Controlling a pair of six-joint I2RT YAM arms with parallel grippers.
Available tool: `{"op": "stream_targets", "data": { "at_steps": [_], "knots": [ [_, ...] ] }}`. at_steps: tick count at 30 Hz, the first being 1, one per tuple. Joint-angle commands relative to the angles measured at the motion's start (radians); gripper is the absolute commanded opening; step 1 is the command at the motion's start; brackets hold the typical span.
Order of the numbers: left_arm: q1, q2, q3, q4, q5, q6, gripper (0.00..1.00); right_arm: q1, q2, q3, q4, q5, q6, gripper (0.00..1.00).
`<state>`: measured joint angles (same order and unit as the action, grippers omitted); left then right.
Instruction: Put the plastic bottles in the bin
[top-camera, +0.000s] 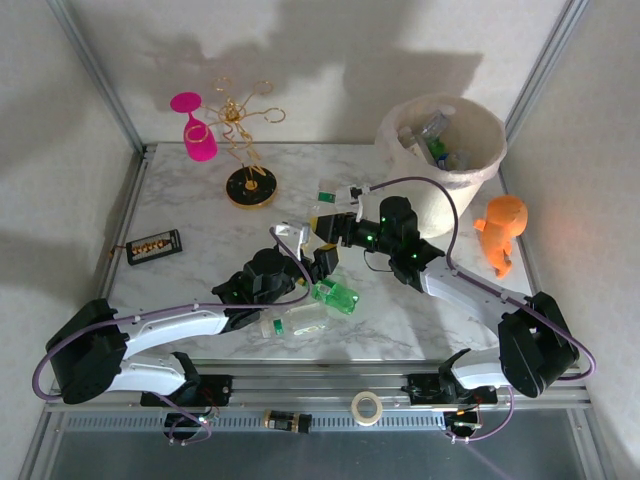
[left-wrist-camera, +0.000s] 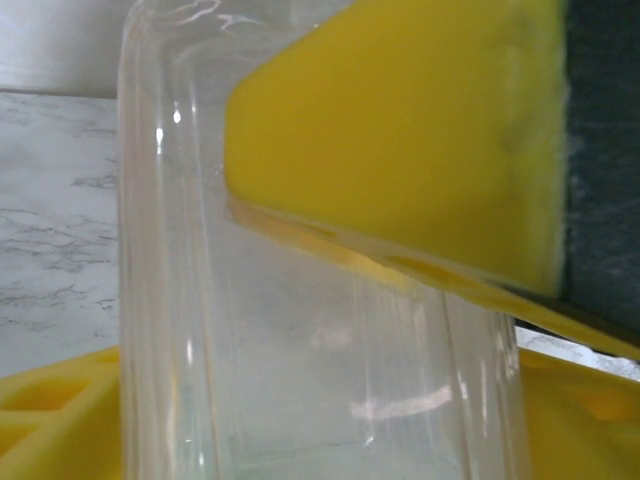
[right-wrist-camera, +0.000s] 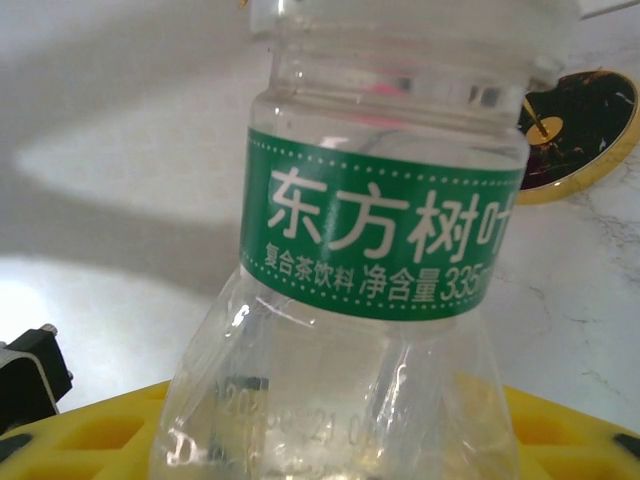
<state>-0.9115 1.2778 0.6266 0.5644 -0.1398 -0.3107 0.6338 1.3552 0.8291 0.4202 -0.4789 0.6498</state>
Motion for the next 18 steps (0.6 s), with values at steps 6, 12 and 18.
{"op": "stream_targets", "data": {
  "at_steps": [6, 12, 18],
  "knots": [
    [-0.01, -0.092, -0.067, 0.04, -0.141, -0.06, 0.95, 0.004, -0.039, 0.045, -0.066, 0.112, -0.075, 0.51],
    [0.014, -0.201, -0.171, 0.08, -0.262, -0.156, 1.0, -0.006, -0.088, 0.113, -0.223, 0.231, -0.18, 0.49],
    [0.138, -0.239, -0.234, 0.088, -0.178, -0.317, 1.0, -0.055, -0.093, 0.29, -0.436, 0.318, -0.319, 0.45]
  ]
}}
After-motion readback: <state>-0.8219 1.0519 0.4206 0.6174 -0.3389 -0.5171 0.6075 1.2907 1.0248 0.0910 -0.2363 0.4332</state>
